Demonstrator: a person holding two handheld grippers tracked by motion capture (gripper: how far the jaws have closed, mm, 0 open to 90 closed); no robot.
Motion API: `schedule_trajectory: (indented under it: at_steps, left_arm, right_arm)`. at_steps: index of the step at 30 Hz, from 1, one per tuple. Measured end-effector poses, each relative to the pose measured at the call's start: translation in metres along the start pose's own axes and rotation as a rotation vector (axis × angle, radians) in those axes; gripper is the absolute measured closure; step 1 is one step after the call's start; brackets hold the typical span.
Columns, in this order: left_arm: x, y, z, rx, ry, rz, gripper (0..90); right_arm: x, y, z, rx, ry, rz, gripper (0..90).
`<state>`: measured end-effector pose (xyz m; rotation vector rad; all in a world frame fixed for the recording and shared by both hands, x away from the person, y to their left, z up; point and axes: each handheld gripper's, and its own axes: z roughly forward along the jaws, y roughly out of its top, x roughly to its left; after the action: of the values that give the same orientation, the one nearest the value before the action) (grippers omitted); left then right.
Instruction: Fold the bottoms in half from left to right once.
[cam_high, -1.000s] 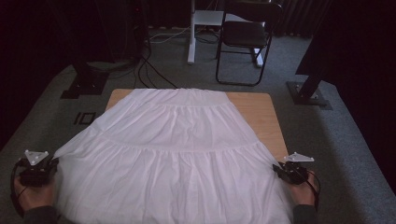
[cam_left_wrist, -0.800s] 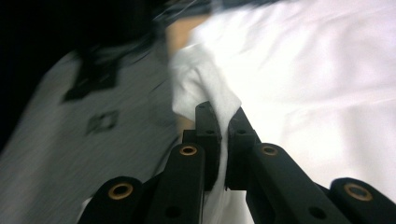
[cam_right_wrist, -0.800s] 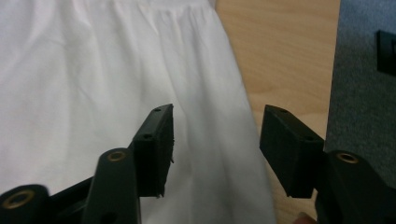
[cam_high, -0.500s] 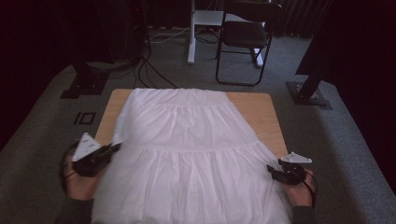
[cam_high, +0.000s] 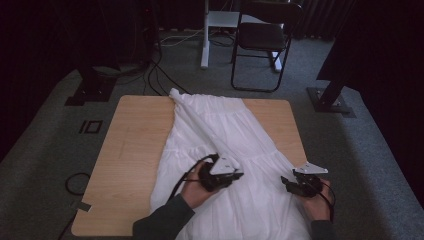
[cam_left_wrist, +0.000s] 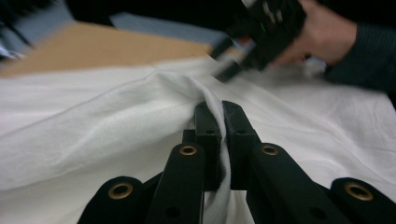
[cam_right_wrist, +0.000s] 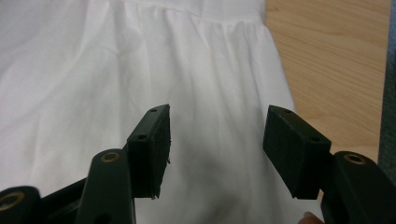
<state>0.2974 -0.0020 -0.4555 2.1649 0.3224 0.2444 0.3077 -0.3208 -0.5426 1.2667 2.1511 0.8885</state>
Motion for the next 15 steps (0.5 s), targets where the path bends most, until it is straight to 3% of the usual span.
schedule_trajectory:
  at_steps: [2, 4, 6, 9, 13, 15]
  left_arm:
    - [0.003, -0.008, 0.018, 0.013, -0.035, -0.043, 85.8]
    - [0.011, -0.017, 0.027, 0.015, -0.057, -0.105, 74.2]
    - [0.016, -0.023, 0.022, 0.016, -0.026, -0.124, 63.5]
    - [0.028, -0.033, -0.010, -0.031, 0.033, -0.162, 55.8]
    - [0.044, -0.048, -0.057, -0.086, 0.136, -0.214, 51.7]
    - [0.052, -0.061, -0.080, -0.088, 0.182, -0.244, 50.1]
  right_arm:
    - [0.003, 0.003, -0.001, -0.001, 0.007, -0.013, 40.9]
    - [0.008, 0.008, -0.002, -0.005, 0.018, -0.021, 40.9]
    - [0.015, 0.015, -0.005, -0.010, 0.028, -0.029, 41.3]
    - [0.024, 0.028, -0.007, -0.009, 0.050, -0.008, 42.1]
    - [0.040, 0.049, -0.007, -0.043, 0.139, -0.003, 42.2]
    - [0.051, 0.061, -0.006, -0.058, 0.180, -0.017, 42.0]
